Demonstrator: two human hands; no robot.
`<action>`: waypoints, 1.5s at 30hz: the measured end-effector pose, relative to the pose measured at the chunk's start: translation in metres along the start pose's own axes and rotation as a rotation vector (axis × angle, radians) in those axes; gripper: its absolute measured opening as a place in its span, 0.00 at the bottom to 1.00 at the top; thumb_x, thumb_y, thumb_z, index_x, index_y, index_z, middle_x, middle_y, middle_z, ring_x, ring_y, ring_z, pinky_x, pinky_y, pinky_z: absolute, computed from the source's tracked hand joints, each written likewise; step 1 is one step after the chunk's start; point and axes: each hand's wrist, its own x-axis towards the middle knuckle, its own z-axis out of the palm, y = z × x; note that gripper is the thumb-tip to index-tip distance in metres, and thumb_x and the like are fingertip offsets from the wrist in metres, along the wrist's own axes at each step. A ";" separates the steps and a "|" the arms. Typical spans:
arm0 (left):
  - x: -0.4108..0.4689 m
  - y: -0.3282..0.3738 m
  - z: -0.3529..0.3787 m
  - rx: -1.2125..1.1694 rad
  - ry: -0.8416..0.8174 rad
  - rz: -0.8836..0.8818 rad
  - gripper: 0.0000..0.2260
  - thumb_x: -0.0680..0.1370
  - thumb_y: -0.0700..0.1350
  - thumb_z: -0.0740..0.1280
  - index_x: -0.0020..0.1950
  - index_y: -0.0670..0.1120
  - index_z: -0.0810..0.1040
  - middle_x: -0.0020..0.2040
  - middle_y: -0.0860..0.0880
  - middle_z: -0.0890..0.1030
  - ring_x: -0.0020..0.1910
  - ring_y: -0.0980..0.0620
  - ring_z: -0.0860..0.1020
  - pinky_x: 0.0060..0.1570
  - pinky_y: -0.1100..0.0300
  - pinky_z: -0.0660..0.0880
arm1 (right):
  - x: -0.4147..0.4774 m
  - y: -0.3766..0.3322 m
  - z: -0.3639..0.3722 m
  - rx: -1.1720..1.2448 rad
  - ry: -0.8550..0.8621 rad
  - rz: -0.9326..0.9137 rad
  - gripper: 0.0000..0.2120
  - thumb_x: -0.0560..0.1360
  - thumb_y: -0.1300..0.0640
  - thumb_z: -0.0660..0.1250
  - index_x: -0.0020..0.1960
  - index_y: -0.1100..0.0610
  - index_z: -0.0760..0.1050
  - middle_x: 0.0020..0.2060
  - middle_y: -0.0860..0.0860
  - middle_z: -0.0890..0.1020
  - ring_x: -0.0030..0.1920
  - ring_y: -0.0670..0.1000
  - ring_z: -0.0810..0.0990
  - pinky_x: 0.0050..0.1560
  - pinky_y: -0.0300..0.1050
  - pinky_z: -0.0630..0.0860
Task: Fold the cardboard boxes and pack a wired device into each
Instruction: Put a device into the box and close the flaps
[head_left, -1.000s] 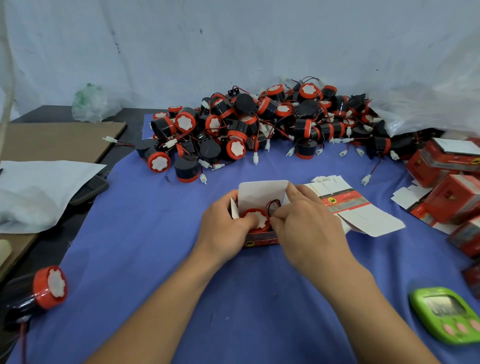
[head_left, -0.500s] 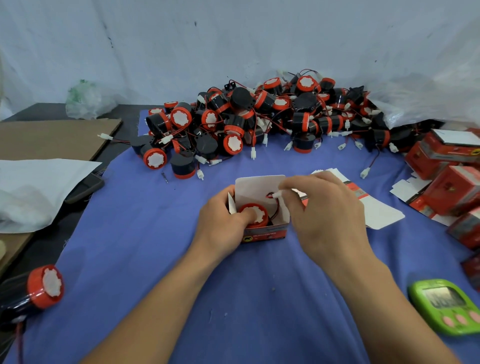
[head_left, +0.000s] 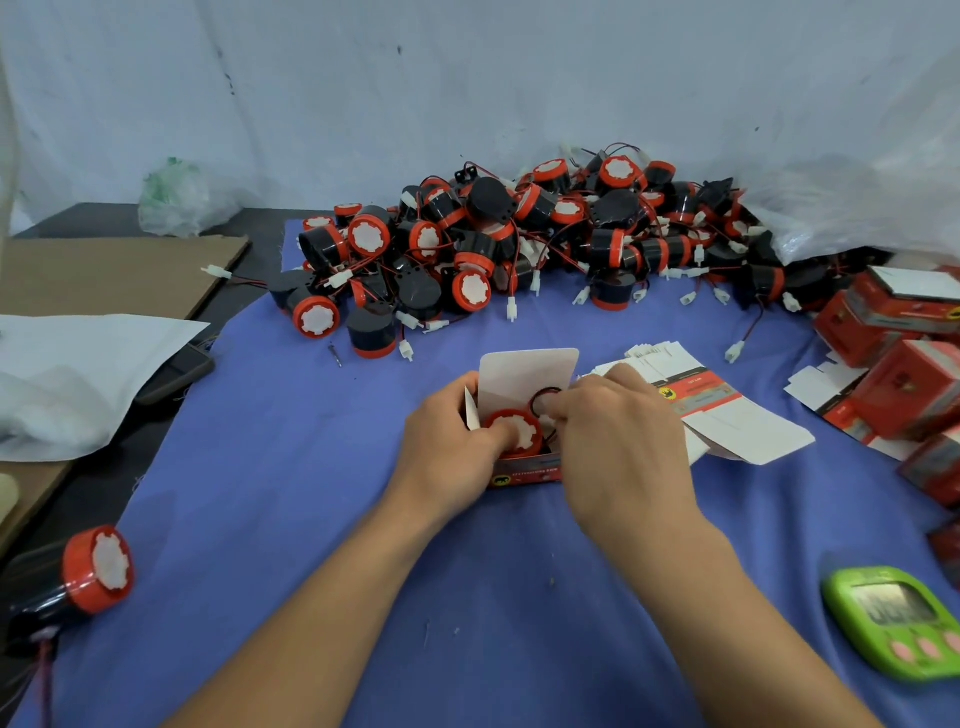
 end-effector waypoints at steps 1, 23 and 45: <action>0.000 0.000 0.000 0.003 0.002 0.002 0.14 0.66 0.49 0.70 0.52 0.58 0.83 0.45 0.63 0.86 0.45 0.61 0.83 0.46 0.59 0.81 | -0.001 -0.005 -0.001 -0.049 -0.017 0.024 0.15 0.74 0.61 0.62 0.52 0.47 0.82 0.45 0.48 0.82 0.46 0.52 0.65 0.46 0.45 0.61; -0.002 0.002 0.002 -0.017 -0.032 0.003 0.15 0.68 0.47 0.69 0.52 0.57 0.84 0.47 0.60 0.87 0.49 0.58 0.84 0.53 0.48 0.82 | -0.003 0.015 0.008 0.144 0.221 0.065 0.04 0.70 0.49 0.79 0.40 0.49 0.87 0.30 0.50 0.81 0.39 0.57 0.77 0.49 0.53 0.67; -0.001 0.000 0.002 -0.003 -0.020 0.024 0.12 0.68 0.48 0.70 0.51 0.55 0.84 0.45 0.60 0.86 0.47 0.57 0.84 0.49 0.54 0.81 | 0.000 0.007 0.001 -0.189 -0.138 0.156 0.13 0.80 0.45 0.61 0.50 0.46 0.83 0.47 0.47 0.71 0.55 0.54 0.72 0.51 0.50 0.63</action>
